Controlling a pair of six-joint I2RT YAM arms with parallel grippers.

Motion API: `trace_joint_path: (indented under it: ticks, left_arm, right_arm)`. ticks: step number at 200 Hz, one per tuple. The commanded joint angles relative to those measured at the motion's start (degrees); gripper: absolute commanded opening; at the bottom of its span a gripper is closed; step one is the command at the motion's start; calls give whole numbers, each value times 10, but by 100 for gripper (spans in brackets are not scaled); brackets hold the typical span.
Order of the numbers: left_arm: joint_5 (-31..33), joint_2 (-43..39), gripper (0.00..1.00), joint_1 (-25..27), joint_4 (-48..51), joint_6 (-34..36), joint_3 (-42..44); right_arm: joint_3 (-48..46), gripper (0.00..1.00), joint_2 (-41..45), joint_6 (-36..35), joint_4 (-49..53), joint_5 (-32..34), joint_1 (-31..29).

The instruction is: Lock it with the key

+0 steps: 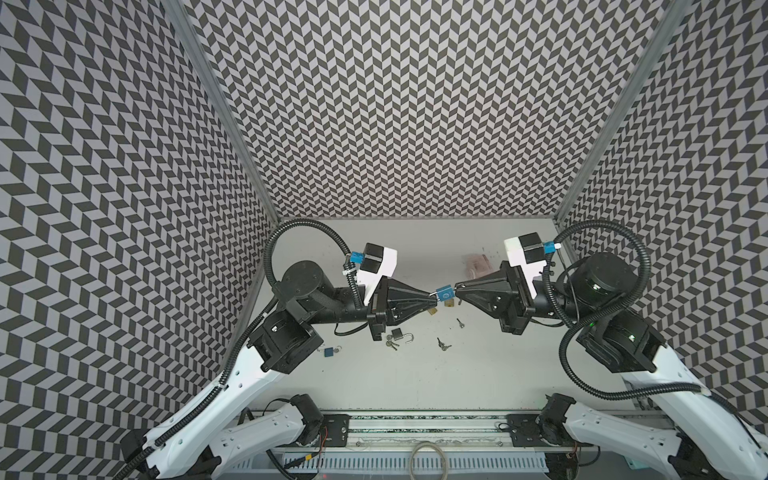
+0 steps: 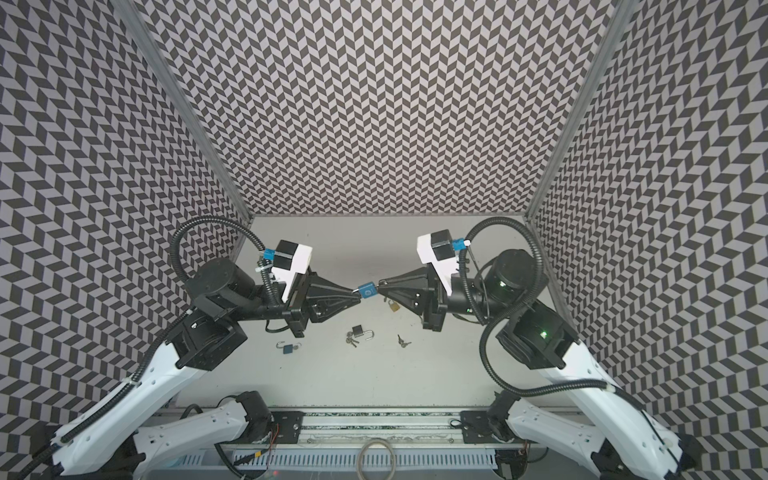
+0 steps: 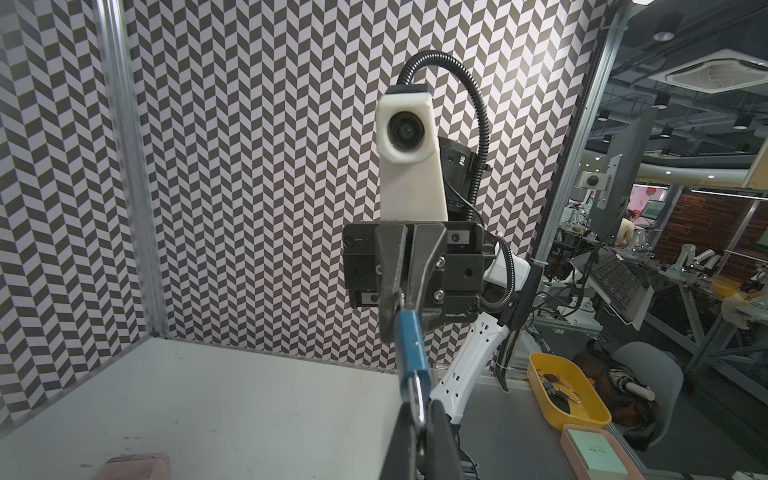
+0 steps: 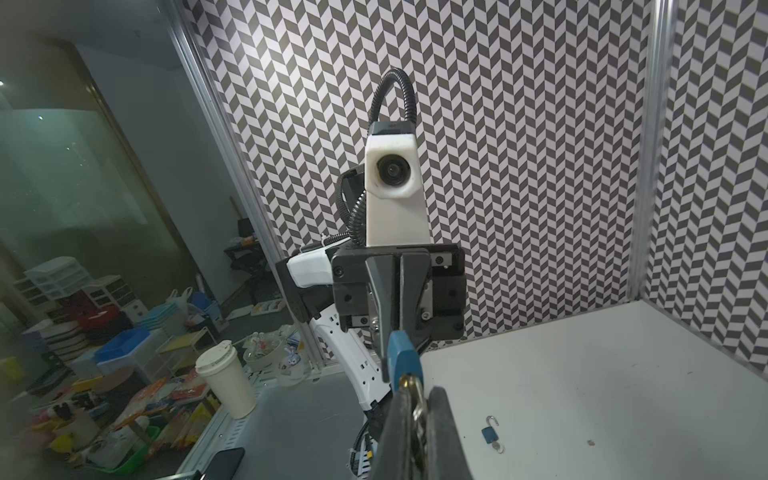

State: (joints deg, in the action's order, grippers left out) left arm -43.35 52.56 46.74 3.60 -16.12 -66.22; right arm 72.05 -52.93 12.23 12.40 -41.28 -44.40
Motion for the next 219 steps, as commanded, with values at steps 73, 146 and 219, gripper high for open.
trace_joint_path:
  ticks: [73,146,219]
  left_arm:
    - [94,-57,0,-83,169,45,48]
    - [208,-12,0,-189,185,-62,177]
    - [147,22,0,-236,164,-86,215]
  right_arm:
    - [-31,0,75,-16,17,189,19]
    - [-309,0,-15,106,8,267,17]
    - [-362,0,-258,132,-146,182,-1]
